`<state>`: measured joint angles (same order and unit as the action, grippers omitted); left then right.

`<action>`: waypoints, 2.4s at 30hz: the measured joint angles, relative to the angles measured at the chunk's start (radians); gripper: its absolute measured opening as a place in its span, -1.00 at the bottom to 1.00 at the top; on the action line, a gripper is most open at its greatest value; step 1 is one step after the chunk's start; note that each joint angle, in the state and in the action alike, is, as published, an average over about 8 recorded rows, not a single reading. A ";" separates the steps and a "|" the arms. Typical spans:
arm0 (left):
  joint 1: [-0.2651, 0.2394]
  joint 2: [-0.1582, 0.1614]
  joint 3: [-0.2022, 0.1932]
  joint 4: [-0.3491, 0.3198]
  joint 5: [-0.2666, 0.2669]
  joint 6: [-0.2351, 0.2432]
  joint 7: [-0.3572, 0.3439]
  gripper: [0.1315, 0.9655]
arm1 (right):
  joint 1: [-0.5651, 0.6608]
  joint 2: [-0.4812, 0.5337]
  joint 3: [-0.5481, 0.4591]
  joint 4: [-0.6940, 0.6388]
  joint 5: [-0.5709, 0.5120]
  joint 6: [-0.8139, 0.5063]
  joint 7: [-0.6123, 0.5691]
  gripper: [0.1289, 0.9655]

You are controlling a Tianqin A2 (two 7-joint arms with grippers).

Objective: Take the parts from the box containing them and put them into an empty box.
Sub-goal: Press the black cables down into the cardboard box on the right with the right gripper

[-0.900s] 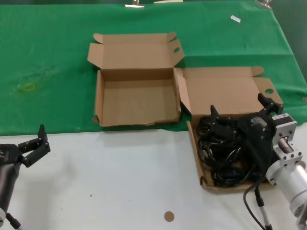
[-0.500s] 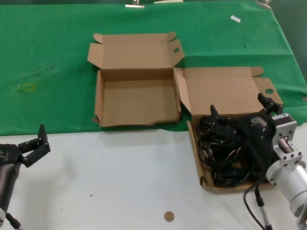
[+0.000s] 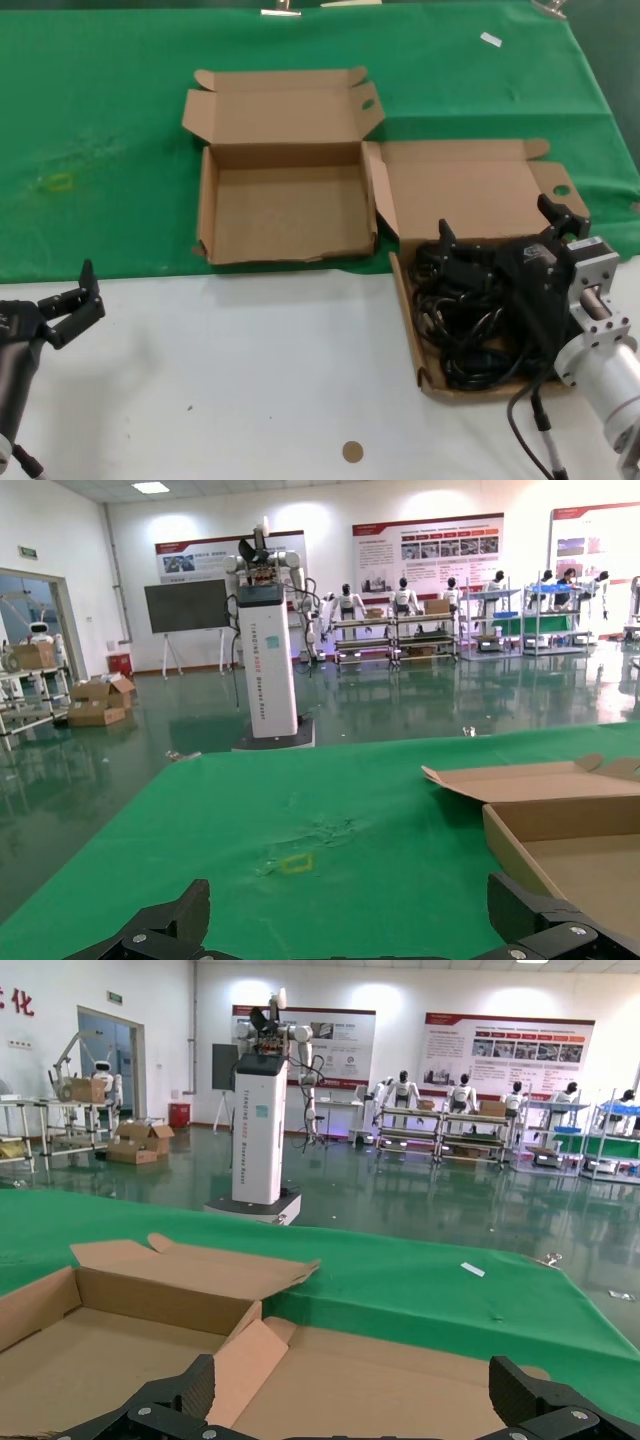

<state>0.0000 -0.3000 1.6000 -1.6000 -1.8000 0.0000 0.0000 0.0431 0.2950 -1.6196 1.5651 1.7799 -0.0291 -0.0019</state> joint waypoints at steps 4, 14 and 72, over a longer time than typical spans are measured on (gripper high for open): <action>0.000 0.000 0.000 0.000 0.000 0.000 0.000 1.00 | 0.000 0.000 0.000 0.000 0.000 0.000 0.000 1.00; 0.000 0.000 0.000 0.000 0.000 0.000 0.000 0.89 | 0.000 0.000 0.000 0.000 0.000 0.000 0.000 1.00; 0.000 0.000 0.000 0.000 0.000 0.000 0.000 -0.96 | 0.241 0.943 -0.531 0.089 0.265 -0.224 0.055 1.00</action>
<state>0.0000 -0.3000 1.6001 -1.6000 -1.7998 0.0000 -0.0003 0.2837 1.2379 -2.1510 1.6537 2.0451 -0.2527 0.0527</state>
